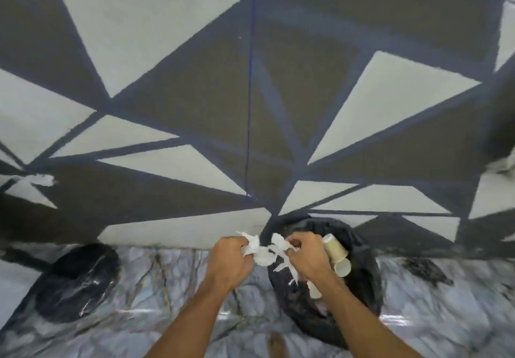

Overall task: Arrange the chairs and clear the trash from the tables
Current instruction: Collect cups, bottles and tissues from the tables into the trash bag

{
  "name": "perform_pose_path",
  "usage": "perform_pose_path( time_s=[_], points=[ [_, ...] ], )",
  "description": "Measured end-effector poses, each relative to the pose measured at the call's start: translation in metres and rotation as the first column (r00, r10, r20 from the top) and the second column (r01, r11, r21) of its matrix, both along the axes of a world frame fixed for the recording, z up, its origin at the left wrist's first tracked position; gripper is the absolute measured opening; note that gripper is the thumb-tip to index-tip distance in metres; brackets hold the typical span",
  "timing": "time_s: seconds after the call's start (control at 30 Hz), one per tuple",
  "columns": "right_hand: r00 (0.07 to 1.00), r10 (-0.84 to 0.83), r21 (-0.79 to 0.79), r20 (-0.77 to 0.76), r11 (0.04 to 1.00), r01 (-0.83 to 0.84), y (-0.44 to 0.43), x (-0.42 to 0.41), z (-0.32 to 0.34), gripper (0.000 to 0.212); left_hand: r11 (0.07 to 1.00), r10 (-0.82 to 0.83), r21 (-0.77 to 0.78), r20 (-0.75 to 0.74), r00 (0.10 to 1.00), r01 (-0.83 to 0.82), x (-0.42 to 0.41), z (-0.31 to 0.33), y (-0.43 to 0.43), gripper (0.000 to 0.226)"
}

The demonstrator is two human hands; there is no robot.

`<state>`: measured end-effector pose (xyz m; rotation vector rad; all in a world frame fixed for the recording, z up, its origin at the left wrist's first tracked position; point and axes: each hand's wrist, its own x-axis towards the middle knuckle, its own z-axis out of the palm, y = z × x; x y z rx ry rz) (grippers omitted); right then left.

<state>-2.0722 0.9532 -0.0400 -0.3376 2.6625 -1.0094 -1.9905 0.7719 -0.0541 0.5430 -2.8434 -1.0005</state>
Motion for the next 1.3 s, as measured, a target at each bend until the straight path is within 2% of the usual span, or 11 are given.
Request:
perform_pose_path(
  time_s=[0.2,0.33,0.43,0.6,0.7,0.83,0.9,1.13,1.3],
  points=[
    [0.977,-0.19,0.034,0.092,0.982,0.188,0.088,-0.068,-0.046,0.02,0.985,-0.167,0.062,0.13,0.977,0.16,-0.089,-0.029,0.077,0.019],
    [0.944,-0.296,0.077,0.145,0.955,0.287,0.139,-0.095,-0.072,0.012,0.964,-0.267,0.072,0.228,0.936,0.258,-0.135,-0.047,0.134,0.016],
    [0.905,-0.388,0.089,0.171,0.921,0.378,0.174,-0.109,-0.094,0.019,0.945,-0.324,0.059,0.276,0.905,0.321,-0.161,-0.061,0.171,0.017],
    [0.815,-0.49,0.117,0.309,0.87,0.479,0.214,-0.12,-0.13,0.021,0.923,-0.382,0.108,0.385,0.84,0.37,-0.178,-0.091,0.217,0.019],
    [0.798,-0.486,0.124,0.357,0.871,0.476,0.23,-0.121,-0.149,0.025,0.907,-0.421,0.19,0.457,0.783,0.377,-0.183,-0.104,0.236,0.028],
    [0.803,-0.438,0.137,0.404,0.897,0.421,0.25,-0.125,-0.155,0.047,0.893,-0.449,0.234,0.513,0.732,0.384,-0.187,-0.121,0.253,0.049],
    [0.792,-0.44,0.148,0.423,0.896,0.419,0.259,-0.127,-0.159,0.05,0.889,-0.457,0.241,0.522,0.72,0.389,-0.19,-0.125,0.259,0.053],
    [0.753,-0.438,0.136,0.492,0.893,0.43,0.265,-0.128,-0.168,0.03,0.907,-0.42,0.241,0.532,0.735,0.344,-0.192,-0.124,0.255,0.049],
    [0.867,-0.271,0.095,0.419,0.962,0.254,0.216,-0.137,-0.15,0.019,0.943,-0.329,0.22,0.487,0.809,0.251,-0.191,-0.107,0.22,0.031]
  ],
)
